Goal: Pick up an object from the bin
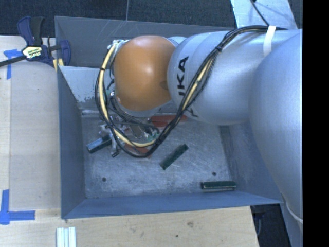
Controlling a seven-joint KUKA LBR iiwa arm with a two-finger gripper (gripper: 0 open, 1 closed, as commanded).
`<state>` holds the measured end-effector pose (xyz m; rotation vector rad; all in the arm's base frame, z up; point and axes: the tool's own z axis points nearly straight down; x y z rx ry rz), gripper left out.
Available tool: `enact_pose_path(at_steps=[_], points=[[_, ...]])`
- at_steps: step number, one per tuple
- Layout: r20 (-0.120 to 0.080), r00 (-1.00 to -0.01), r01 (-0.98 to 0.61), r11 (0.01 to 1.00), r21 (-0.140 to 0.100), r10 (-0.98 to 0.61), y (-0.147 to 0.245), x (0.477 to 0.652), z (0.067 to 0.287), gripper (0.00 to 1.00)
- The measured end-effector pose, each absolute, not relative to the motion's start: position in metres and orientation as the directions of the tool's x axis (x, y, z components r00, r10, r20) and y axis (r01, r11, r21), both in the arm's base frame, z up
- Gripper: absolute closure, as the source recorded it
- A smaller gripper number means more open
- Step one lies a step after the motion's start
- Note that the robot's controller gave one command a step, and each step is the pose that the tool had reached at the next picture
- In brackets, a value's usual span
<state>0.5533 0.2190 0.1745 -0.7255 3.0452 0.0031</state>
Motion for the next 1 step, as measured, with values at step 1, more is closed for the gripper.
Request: enact_pose_path(at_steps=[1], points=[[-0.013, -0.902, -0.432, 0.902, -0.001, -0.432, 0.2283, 0.5536, 0.2676, 1.0]])
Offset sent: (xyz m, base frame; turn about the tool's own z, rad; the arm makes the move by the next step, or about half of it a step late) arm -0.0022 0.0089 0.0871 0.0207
